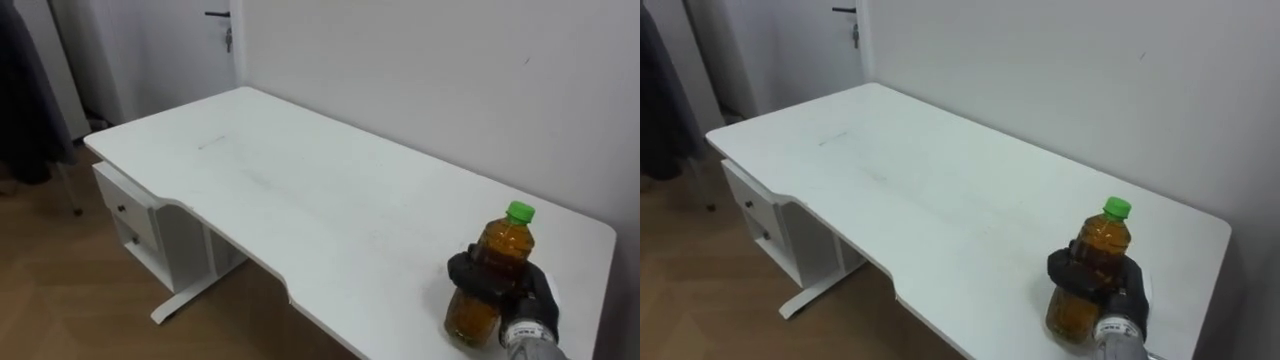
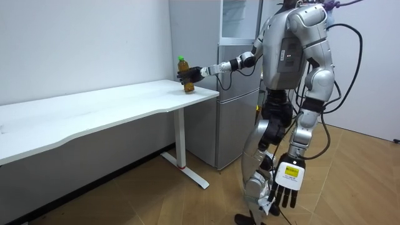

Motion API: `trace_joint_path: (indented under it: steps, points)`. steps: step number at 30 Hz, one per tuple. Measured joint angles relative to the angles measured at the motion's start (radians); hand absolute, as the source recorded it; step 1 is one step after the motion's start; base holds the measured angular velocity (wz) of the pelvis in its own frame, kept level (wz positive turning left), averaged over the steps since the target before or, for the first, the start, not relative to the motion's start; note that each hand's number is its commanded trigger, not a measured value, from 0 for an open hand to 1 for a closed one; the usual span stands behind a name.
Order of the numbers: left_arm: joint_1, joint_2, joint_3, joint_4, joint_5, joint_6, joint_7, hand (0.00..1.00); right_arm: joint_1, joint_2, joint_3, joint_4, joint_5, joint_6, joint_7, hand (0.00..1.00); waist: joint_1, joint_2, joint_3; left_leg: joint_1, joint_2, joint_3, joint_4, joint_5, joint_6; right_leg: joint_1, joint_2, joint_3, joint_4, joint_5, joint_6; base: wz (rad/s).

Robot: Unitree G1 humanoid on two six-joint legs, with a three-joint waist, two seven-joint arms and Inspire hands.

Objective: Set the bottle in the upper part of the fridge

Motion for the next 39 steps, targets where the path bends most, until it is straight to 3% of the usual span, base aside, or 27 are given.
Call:
trace_joint_path:
  steps: [7,16,20,23,32,39]
  points:
    - [0.007,-0.006,0.041,0.012,0.003,0.001,0.0,0.0,0.0,0.0,0.0,-0.014,-0.001,0.0,0.008,1.0,-0.015,0.003,-0.0019,0.009,0.0,0.0,0.0,0.0,0.0,0.006,0.0,0.002,-0.002,0.0,0.001,-0.01]
    - [0.026,-0.006,0.043,0.01,0.005,0.011,0.0,0.0,0.072,0.001,0.0,-0.239,-0.003,0.001,0.028,1.0,-0.035,0.031,-0.0152,0.046,0.005,0.027,-0.028,0.001,0.001,0.023,-0.001,0.037,-0.003,0.0,0.003,-0.08]
    - [0.038,-0.007,0.043,0.01,0.004,0.011,0.0,0.0,0.129,0.001,0.0,-0.363,-0.003,0.001,0.089,1.0,-0.08,0.031,-0.0153,0.072,0.005,0.034,-0.049,0.002,0.003,0.035,-0.003,0.05,-0.003,-0.001,0.003,-0.1]
    - [0.036,-0.007,0.046,0.006,0.006,0.006,0.0,0.0,0.168,0.001,0.0,-0.445,-0.005,0.001,0.13,1.0,-0.088,0.031,-0.0152,0.084,0.012,0.059,-0.053,0.002,0.003,0.035,-0.001,0.081,-0.003,0.0,0.003,-0.25]
    - [0.034,-0.011,0.076,-0.005,0.021,-0.003,0.0,0.0,0.21,-0.034,-0.008,-0.589,-0.047,0.01,0.216,1.0,-0.159,0.031,-0.0169,0.128,0.019,0.109,-0.084,0.003,0.004,0.04,0.0,0.133,-0.002,0.001,0.004,-0.17]
    - [0.027,-0.013,0.076,-0.004,0.022,-0.008,0.0,0.0,0.211,-0.041,-0.089,-0.719,-0.047,0.01,0.232,1.0,-0.204,0.04,-0.0233,0.162,0.02,0.129,-0.1,0.003,0.005,0.06,0.001,0.157,-0.005,0.002,0.006,-0.09]
